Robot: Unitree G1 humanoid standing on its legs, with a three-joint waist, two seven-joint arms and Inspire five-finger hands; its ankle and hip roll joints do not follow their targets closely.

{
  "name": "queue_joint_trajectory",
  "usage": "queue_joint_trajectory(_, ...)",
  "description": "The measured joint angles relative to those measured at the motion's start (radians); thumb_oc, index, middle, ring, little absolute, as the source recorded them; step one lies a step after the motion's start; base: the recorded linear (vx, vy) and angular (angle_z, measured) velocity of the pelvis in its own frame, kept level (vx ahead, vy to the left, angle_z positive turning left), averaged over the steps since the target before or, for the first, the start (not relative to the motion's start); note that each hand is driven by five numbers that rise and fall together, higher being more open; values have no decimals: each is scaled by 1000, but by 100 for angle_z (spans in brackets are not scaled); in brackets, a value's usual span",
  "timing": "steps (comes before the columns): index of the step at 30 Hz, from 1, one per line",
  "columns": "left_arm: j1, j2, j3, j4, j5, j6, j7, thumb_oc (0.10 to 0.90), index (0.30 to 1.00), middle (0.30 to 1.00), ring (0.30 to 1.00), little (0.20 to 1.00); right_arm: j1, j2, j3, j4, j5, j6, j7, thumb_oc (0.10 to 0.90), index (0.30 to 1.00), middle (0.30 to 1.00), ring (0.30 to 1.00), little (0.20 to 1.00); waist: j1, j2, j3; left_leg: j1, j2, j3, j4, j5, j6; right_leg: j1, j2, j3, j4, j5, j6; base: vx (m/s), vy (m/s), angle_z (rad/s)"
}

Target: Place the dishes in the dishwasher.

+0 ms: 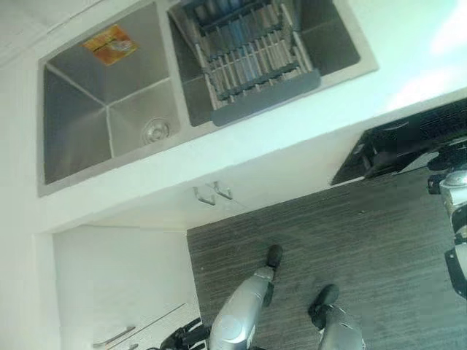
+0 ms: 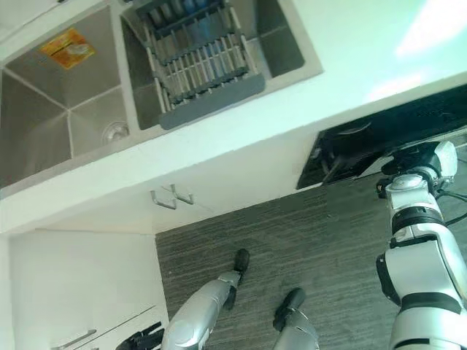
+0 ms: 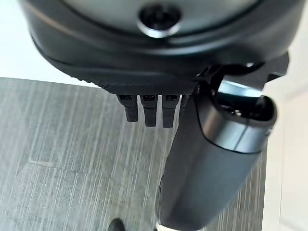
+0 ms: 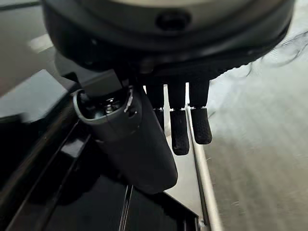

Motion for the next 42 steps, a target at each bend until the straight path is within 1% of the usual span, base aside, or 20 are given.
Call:
queue_joint_trajectory(2, -3, -1, 7, 3, 26, 13, -3, 800, 900, 900, 900, 900, 0, -3, -36, 1, -3, -65, -77, 400, 300, 300, 300, 300, 1, 14, 0, 2, -23, 3, -2, 23, 16, 18, -16, -21, -11, 5, 9, 77, 159, 41)
queue_joint_trajectory(4, -2, -1, 6, 6, 41, 16, -17, 800, 900, 900, 900, 900, 0, -5, -55, 69, -2, -75, -123, 400, 300, 300, 300, 300, 1, 19, -1, 24, -51, -11, -2, 25, 19, 60, -31, -29, -36, 8, 17, 112, 171, 37)
queue_joint_trajectory(5, -6, -3, 6, 5, 63, 16, -36, 800, 900, 900, 900, 900, 0, -5, -91, 95, -2, -103, -124, 400, 300, 300, 300, 300, 2, 25, -3, 27, -58, -14, -2, 25, 19, 83, -31, -42, -72, 25, 51, 103, 143, 17)
queue_joint_trajectory(6, -8, -3, 6, 5, 71, 16, -40, 800, 900, 900, 900, 900, 0, -5, -103, 98, -2, -107, -124, 400, 300, 300, 300, 300, 2, 28, -4, 27, -59, -15, -2, 25, 19, 86, -30, -44, -79, 30, 55, 52, 78, 8)
queue_joint_trajectory(20, -25, -3, 0, -64, 100, 5, -43, 800, 900, 900, 900, 900, 50, 7, -172, 82, 1, -259, -103, 400, 300, 300, 300, 300, -18, 33, -9, 25, -44, -26, -3, 13, 1, 98, -3, -48, -112, 60, 52, 2, 7, 1)
queue_joint_trajectory(21, -27, -3, -6, -69, 100, -2, -44, 800, 900, 900, 900, 900, 59, 9, -182, 74, 1, -273, -100, 464, 396, 396, 396, 396, -20, 33, -9, 26, -43, -25, -3, 13, 1, 98, -3, -47, -112, 60, 52, -20, 10, -3)
queue_joint_trajectory(22, -32, -2, -14, -79, 100, -12, -43, 800, 900, 900, 900, 900, 83, 10, -187, 46, 2, -277, -96, 563, 545, 545, 545, 545, -23, 30, -7, 28, -41, -21, -1, 12, 2, 98, -2, -44, -112, 60, 52, 0, 0, 0)
queue_joint_trajectory(23, -39, 0, -15, -85, 100, -18, -42, 800, 900, 900, 900, 900, 135, 13, -195, -5, 2, -295, -91, 734, 801, 801, 801, 801, -26, 24, -4, 27, -38, -13, 8, 12, 3, 102, -1, -41, -110, 60, 51, -24, 41, -10)
queue_joint_trajectory(24, -45, 0, -17, -94, 100, -33, -42, 800, 900, 900, 900, 900, 173, 21, -202, -54, 2, -313, -78, 800, 900, 900, 900, 900, -33, 15, 3, 28, -34, -9, 14, 12, 3, 101, 2, -31, -109, 59, 50, -19, 59, -12)
queue_joint_trajectory(25, -47, 0, -17, -105, 101, -47, -42, 800, 900, 900, 900, 900, 196, 32, -207, -88, 2, -324, -60, 800, 900, 900, 900, 900, -44, 6, 6, 28, -30, -1, 19, 11, 4, 101, 6, -26, -109, 59, 50, -9, 54, -26)
queue_joint_trajectory(27, -49, 5, -16, -123, 99, -72, -32, 800, 900, 900, 900, 900, 296, 102, -222, -198, 2, -357, -12, 800, 900, 900, 900, 900, -49, -37, 3, 36, -11, 27, 45, -5, 26, 101, 18, 12, -103, 54, 42, -101, 117, -41)
queue_joint_trajectory(29, -64, 11, -15, -142, 98, -96, -18, 800, 900, 900, 900, 900, 393, 204, -259, -317, 55, -420, 80, 800, 900, 900, 900, 900, -71, -105, -11, 49, 7, 41, 60, -28, 28, 96, 23, 37, -75, 40, 32, -53, 138, -35)
queue_joint_trajectory(31, -67, 15, -3, -179, 87, -92, -15, 800, 900, 900, 900, 900, 495, 241, -322, -424, 113, -457, 155, 800, 900, 900, 900, 900, -69, -127, -20, 54, 23, 53, 109, -76, 28, 114, 40, 46, -76, 40, 25, 40, 56, -23)
queue_joint_trajectory(33, -20, 44, 10, -195, 64, -95, -14, 800, 900, 900, 900, 900, 612, 332, -306, -487, 129, -478, 218, 800, 900, 900, 900, 900, -69, -196, -67, 56, 37, 68, 153, -120, 25, 124, 42, 71, -71, 33, 17, 75, 20, -33)
queue_joint_trajectory(35, -20, 62, 26, -142, 69, -95, 0, 800, 900, 900, 900, 900, 761, 413, -317, -500, 187, -471, 282, 800, 900, 900, 900, 900, -106, -240, -110, 88, 46, 62, 197, -166, 45, 171, 60, 80, -62, 49, 3, 88, 36, -6)
queue_joint_trajectory(37, 1, 60, 29, -112, 69, -103, 0, 800, 900, 900, 900, 900, 840, 430, -303, -493, 209, -438, 347, 800, 900, 900, 900, 900, -128, -237, -137, 119, 65, 63, 200, -179, 54, 168, 74, 131, -22, 85, -23, 25, -83, -12)
queue_joint_trajectory(38, 6, 60, 38, -87, 69, -104, 1, 800, 900, 900, 900, 900, 875, 432, -309, -489, 221, -424, 391, 800, 900, 900, 900, 900, -174, -230, -144, 126, 71, 58, 199, -177, 56, 121, 111, 231, 33, 48, -22, 4, -210, -10)
queue_joint_trajectory(39, 9, 62, 47, -73, 69, -105, 3, 800, 900, 900, 900, 900, 889, 432, -309, -487, 239, -406, 412, 800, 900, 900, 900, 900, -196, -227, -146, 127, 72, 50, 197, -171, 60, 105, 146, 284, 27, 22, -21, 16, -252, 1)
queue_joint_trajectory(40, 8, 65, 47, -69, 69, -105, 4, 800, 900, 900, 900, 900, 897, 431, -310, -486, 240, -397, 419, 800, 900, 900, 900, 900, -211, -227, -146, 129, 69, 50, 197, -167, 60, 93, 162, 289, 21, 18, -18, 24, -251, 8)
queue_joint_trajectory(42, -31, 64, 83, -37, 77, -92, 6, 800, 900, 900, 900, 900, 941, 437, -322, -474, 240, -399, 443, 800, 900, 900, 900, 900, -255, -224, -153, 131, 48, -4, 159, -127, 51, 36, 263, 436, 52, -27, -29, 16, -227, 69)
